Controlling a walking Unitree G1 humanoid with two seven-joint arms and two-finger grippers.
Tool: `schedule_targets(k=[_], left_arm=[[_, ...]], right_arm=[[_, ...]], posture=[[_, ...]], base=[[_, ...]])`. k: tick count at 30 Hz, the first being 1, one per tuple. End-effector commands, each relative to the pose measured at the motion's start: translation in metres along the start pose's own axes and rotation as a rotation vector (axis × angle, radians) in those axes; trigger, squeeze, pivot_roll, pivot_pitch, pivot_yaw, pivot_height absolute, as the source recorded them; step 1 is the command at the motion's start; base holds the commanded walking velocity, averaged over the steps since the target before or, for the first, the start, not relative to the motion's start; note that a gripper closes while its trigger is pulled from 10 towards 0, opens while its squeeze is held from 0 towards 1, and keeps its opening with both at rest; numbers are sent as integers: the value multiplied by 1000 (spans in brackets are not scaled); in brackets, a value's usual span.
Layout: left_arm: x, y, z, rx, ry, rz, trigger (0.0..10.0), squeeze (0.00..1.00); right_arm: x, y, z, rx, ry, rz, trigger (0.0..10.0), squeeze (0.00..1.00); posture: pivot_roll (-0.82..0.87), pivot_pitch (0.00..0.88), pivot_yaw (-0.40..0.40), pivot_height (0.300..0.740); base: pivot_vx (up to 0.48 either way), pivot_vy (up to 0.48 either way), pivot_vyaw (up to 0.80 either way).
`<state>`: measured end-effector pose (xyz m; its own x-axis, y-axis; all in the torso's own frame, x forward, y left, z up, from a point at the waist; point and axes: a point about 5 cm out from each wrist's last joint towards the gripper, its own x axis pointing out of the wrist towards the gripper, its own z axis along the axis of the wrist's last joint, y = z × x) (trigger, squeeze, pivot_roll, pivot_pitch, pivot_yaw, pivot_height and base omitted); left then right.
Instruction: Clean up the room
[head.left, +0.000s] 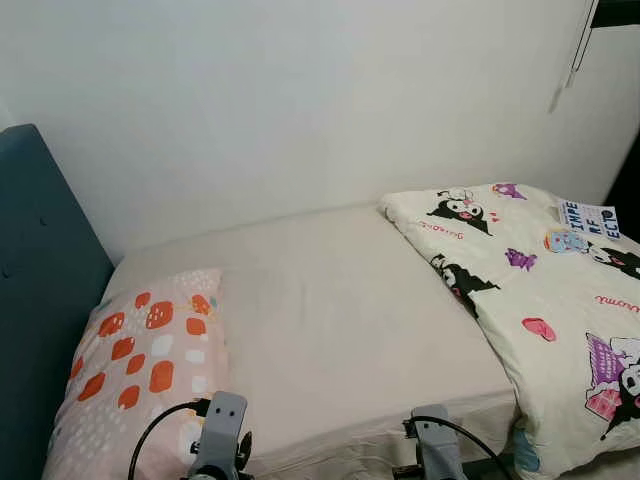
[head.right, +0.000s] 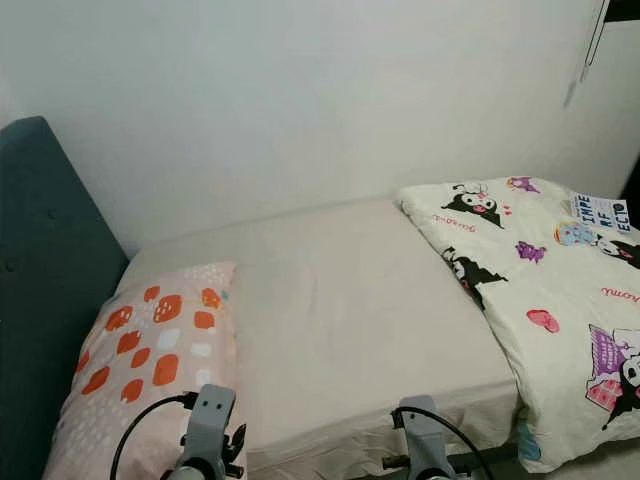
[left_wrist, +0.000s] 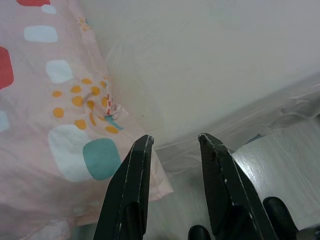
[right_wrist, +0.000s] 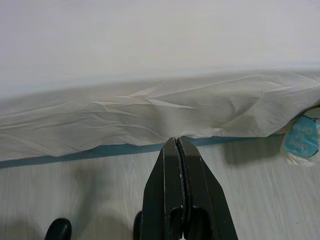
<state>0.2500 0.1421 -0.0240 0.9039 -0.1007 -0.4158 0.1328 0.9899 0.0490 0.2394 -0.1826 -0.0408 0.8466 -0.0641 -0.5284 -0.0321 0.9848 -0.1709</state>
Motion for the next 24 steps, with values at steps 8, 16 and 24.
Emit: schedule_targets(k=[8,16,24], left_arm=[[-3,7,-4,3,10,25,10000,0],[-3,6,-4,5,12,22,10000,0],[-2,6,-3,8,11,20,10000,0]], right_arm=[[-1,6,-3,-2,10,20,10000,0],[-2,6,-2,112,-3,33,10000,0],[-1,8,0,136,-15,58,10000,0]], posture=[[-46,76,35,740],[-48,71,36,740],[-50,57,39,740]], base=[[0,0,0],[0,0,0],[0,0,0]])
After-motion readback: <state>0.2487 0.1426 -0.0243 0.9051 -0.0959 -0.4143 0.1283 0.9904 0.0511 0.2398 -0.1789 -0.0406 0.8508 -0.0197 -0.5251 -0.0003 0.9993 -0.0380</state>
